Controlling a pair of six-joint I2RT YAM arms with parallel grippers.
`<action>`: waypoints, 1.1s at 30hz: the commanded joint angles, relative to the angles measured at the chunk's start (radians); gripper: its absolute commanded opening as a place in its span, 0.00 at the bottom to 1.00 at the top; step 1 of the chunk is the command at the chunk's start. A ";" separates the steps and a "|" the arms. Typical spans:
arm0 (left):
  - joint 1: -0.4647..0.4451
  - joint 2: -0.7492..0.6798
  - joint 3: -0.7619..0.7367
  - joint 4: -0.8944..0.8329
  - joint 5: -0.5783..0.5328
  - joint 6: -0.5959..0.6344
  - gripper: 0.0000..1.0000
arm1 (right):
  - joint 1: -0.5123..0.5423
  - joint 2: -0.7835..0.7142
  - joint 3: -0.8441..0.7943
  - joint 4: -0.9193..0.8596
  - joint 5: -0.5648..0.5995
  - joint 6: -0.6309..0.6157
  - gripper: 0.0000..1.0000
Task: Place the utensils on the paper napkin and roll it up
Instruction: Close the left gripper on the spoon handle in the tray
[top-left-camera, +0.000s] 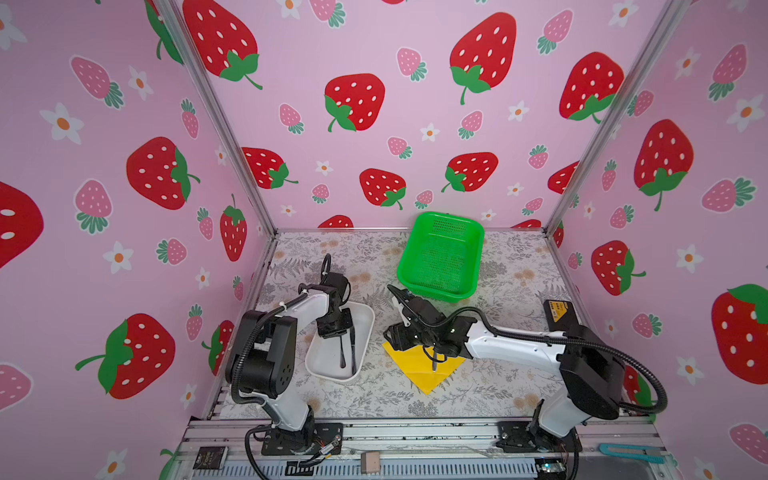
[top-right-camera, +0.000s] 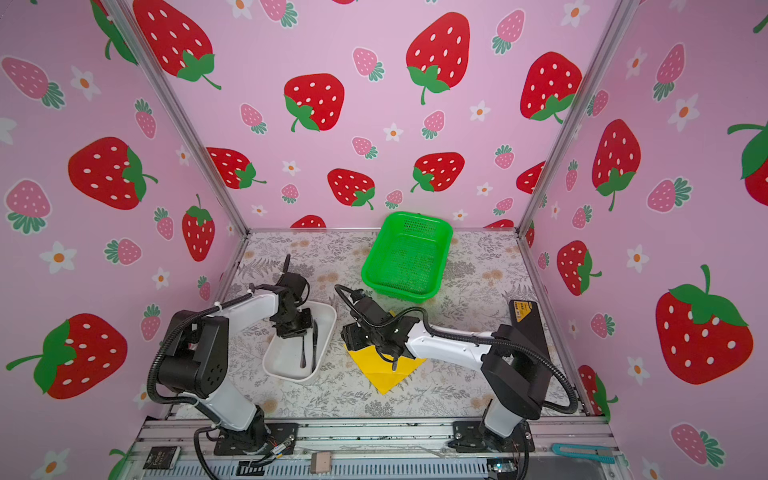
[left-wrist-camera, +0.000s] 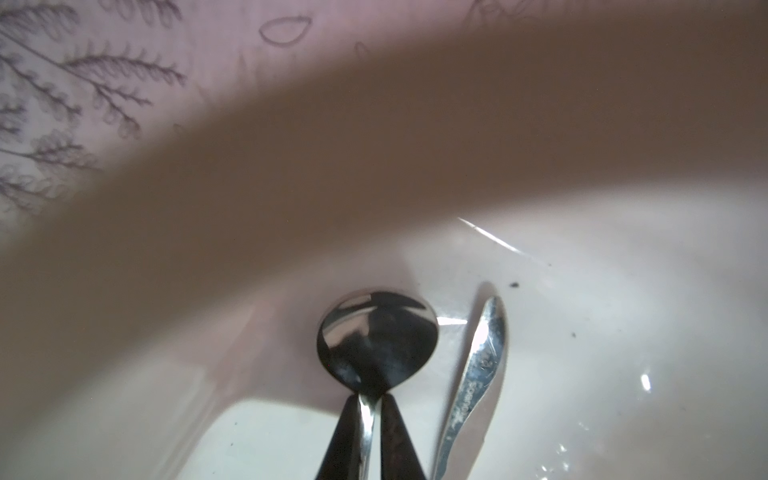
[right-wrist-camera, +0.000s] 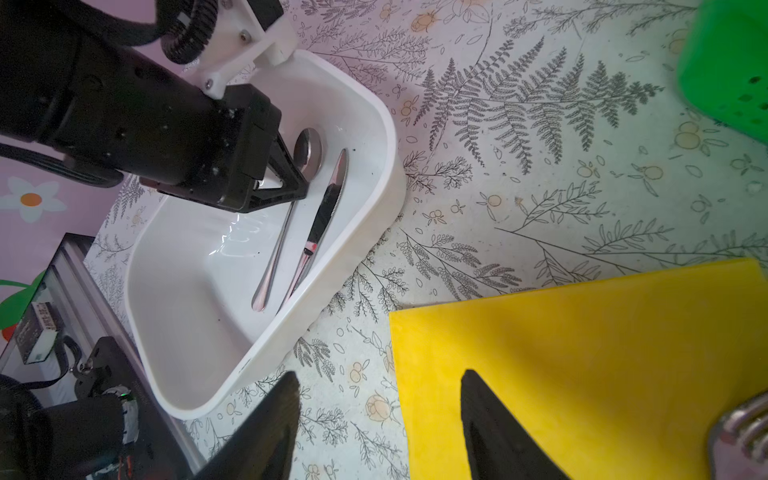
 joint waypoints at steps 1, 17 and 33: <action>-0.014 0.045 -0.027 -0.118 0.031 -0.001 0.10 | 0.007 -0.005 0.006 -0.019 0.022 -0.005 0.63; -0.035 -0.074 -0.090 -0.048 -0.030 -0.085 0.13 | 0.005 -0.027 -0.008 -0.016 0.046 0.025 0.64; -0.089 -0.200 -0.155 -0.006 -0.067 -0.115 0.24 | 0.005 -0.028 -0.019 -0.005 0.036 0.031 0.64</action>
